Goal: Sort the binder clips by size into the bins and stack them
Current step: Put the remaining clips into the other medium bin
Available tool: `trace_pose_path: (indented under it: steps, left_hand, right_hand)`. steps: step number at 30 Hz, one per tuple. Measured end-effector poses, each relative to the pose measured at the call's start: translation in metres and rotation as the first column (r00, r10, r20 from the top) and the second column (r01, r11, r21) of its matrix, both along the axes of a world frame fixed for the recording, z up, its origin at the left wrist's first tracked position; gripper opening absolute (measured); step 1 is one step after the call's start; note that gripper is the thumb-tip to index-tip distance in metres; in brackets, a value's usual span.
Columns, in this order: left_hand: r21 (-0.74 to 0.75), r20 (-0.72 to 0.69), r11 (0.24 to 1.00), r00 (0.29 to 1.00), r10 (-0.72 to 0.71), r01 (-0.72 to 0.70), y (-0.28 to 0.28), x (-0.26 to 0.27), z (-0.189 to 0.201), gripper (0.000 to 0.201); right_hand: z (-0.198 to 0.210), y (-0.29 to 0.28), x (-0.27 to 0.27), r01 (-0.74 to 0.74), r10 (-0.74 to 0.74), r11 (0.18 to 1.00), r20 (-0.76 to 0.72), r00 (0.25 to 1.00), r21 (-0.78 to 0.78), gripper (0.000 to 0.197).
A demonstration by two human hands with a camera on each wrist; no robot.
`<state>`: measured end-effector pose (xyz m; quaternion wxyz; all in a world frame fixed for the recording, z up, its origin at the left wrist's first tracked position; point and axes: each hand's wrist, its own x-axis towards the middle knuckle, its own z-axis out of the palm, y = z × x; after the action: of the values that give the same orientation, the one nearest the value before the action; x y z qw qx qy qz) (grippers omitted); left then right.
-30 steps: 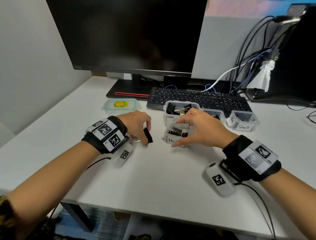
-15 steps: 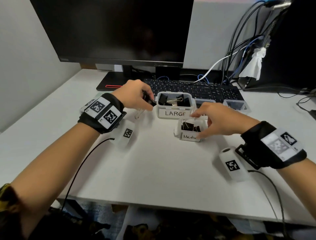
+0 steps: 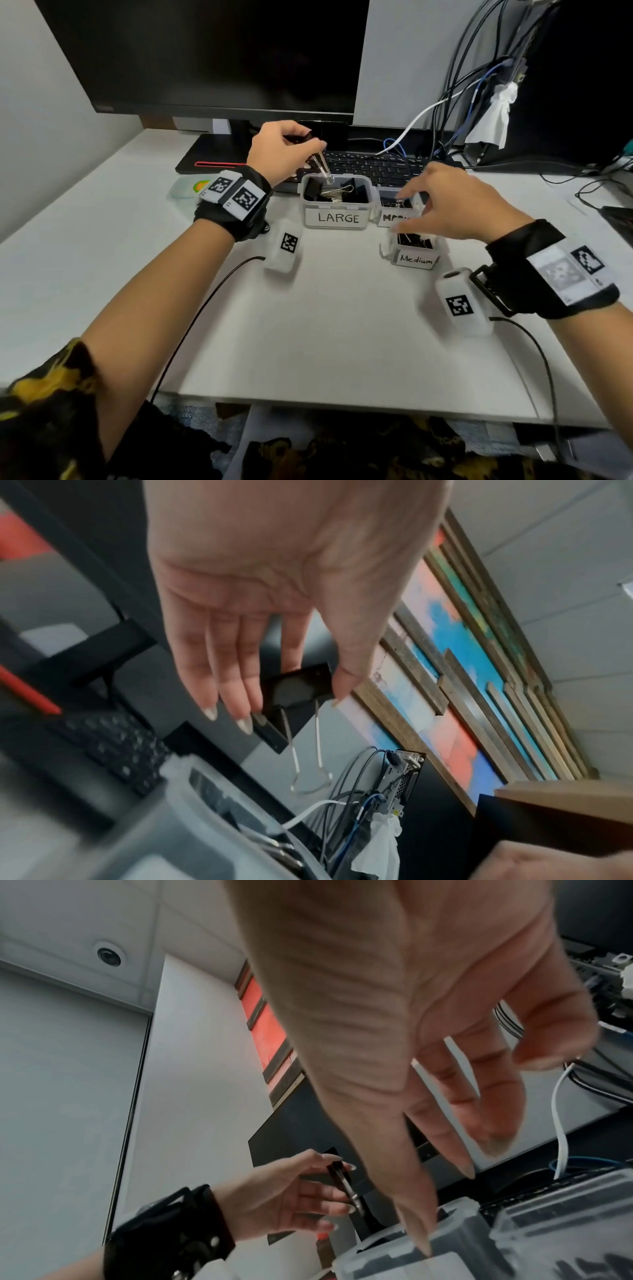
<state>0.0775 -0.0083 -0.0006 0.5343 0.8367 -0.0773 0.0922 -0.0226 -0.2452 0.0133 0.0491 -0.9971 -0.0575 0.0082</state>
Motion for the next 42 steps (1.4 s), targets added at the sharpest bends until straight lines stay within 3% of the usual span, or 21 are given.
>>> trace_pose_path:
  steps: [4, 10, 12, 15, 17, 18, 19, 22, 24, 30, 34, 38, 40, 42]
  left_hand:
    - [-0.064, -0.116, 0.996, 0.992, 0.049, -0.057, -0.016, 0.008, -0.009, 0.024]
    - [0.236, -0.1, 0.967, 0.987, 0.125, -0.098, -0.035, 0.018, -0.017, 0.035]
    - [0.41, -0.077, 0.908, 0.989, 0.126, -0.084, -0.038, 0.018, -0.015, 0.043]
    - [0.707, 0.018, 0.698, 0.99, 0.142, -0.113, -0.043, 0.015, -0.011, 0.053]
    - [0.788, 0.069, 0.599, 0.988, 0.139, -0.139, -0.045, 0.013, -0.012, 0.056]
    - [0.797, 0.058, 0.59, 0.989, 0.134, -0.127, -0.044, 0.013, -0.012, 0.055]
    - [0.787, 0.032, 0.609, 0.992, 0.124, -0.101, -0.041, 0.014, -0.014, 0.051]
    - [0.65, -0.035, 0.759, 0.998, 0.051, -0.016, -0.031, 0.017, -0.019, 0.037]
    - [0.599, -0.017, 0.801, 1.0, 0.005, 0.006, -0.027, 0.017, -0.022, 0.033]
    - [0.621, -0.171, 0.754, 0.976, -0.136, 0.214, -0.019, 0.014, -0.022, 0.035]
    - [0.664, -0.203, 0.702, 0.966, -0.162, 0.257, -0.015, 0.012, -0.023, 0.042]
    - [0.753, -0.21, 0.607, 0.967, -0.142, 0.253, -0.017, 0.008, -0.018, 0.045]
    - [0.72, -0.26, 0.623, 0.951, -0.167, 0.306, -0.016, 0.006, -0.013, 0.048]
    - [0.602, -0.372, 0.7, 0.911, -0.18, 0.384, -0.014, 0.004, -0.009, 0.053]
  right_hand:
    - [0.002, 0.014, 0.005, 0.015, -0.023, 0.994, 0.077, 0.997, 0.104, 0.05]
    - [0.001, 0.037, 0.018, 0.044, -0.079, 0.974, 0.15, 0.986, 0.223, 0.042]
    - [-0.001, 0.04, 0.022, 0.057, -0.095, 0.971, 0.153, 0.984, 0.233, 0.04]
    - [-0.001, 0.041, 0.025, 0.068, -0.107, 0.967, 0.15, 0.983, 0.244, 0.039]
    - [-0.001, 0.041, 0.026, 0.073, -0.112, 0.967, 0.151, 0.982, 0.244, 0.038]
    - [-0.001, 0.041, 0.027, 0.075, -0.113, 0.966, 0.147, 0.983, 0.247, 0.037]
    - [-0.001, 0.041, 0.028, 0.074, -0.111, 0.965, 0.139, 0.984, 0.252, 0.036]
    - [-0.002, 0.044, 0.03, 0.038, -0.073, 0.966, 0.13, 0.989, 0.254, 0.031]
    - [-0.005, 0.049, 0.03, 0.001, -0.032, 0.976, 0.136, 0.99, 0.219, 0.025]
    - [-0.022, 0.059, 0.031, -0.032, 0.023, 0.993, 0.082, 0.996, 0.113, 0.024]
    - [-0.023, 0.06, 0.04, -0.019, -0.018, 0.977, 0.174, 0.985, 0.21, 0.022]
    - [-0.022, 0.065, 0.058, 0.017, -0.041, 0.98, 0.119, 0.992, 0.196, 0.043]
    - [-0.023, 0.068, 0.065, 0.009, -0.022, 0.984, 0.076, 0.997, 0.176, 0.044]
    - [-0.023, 0.069, 0.069, -0.002, -0.007, 0.986, 0.052, 0.999, 0.169, 0.036]
